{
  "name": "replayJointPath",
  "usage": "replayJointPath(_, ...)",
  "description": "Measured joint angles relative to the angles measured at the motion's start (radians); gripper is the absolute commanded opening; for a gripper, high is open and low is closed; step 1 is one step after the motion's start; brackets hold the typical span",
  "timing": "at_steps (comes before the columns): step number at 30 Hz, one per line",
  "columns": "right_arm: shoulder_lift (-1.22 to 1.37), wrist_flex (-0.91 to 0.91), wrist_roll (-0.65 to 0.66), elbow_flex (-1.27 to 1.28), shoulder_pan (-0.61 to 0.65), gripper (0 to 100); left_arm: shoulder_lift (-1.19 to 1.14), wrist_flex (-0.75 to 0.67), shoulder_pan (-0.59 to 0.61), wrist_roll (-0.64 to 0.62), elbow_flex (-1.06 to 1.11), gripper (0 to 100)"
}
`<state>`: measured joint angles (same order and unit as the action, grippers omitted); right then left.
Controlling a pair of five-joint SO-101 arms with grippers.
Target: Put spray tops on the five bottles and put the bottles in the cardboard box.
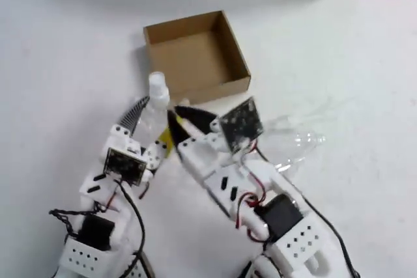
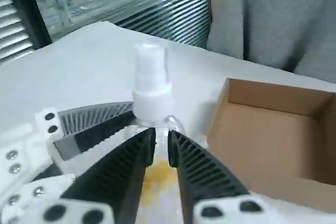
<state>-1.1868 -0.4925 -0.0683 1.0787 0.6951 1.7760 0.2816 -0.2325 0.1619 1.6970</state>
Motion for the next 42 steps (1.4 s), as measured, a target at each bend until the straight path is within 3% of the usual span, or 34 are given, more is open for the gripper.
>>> replayJointPath(5, 0.003, 0.002, 0.0, 0.02, -0.117, 1.6, 0.0, 0.0, 0.002, 0.0, 0.0, 2)
replayJointPath(16, 0.285, 0.304, 0.0, 0.19, -0.316, 1.6, 0.0, -0.094, 0.023, 0.0, 0.0, 2)
replayJointPath(20, 0.37, 0.322, 0.0, 0.19, -0.384, 1.6, 0.0, -0.146, 0.043, 0.0, -0.008, 2)
replayJointPath(30, 0.462, 0.322, 0.0, 0.19, -0.569, 1.6, -0.02, -0.112, 0.046, 0.0, -0.176, 2)
replayJointPath(42, 0.706, 0.583, 0.0, 0.19, -0.621, 1.6, -0.621, -0.261, 0.061, 0.0, -0.529, 2)
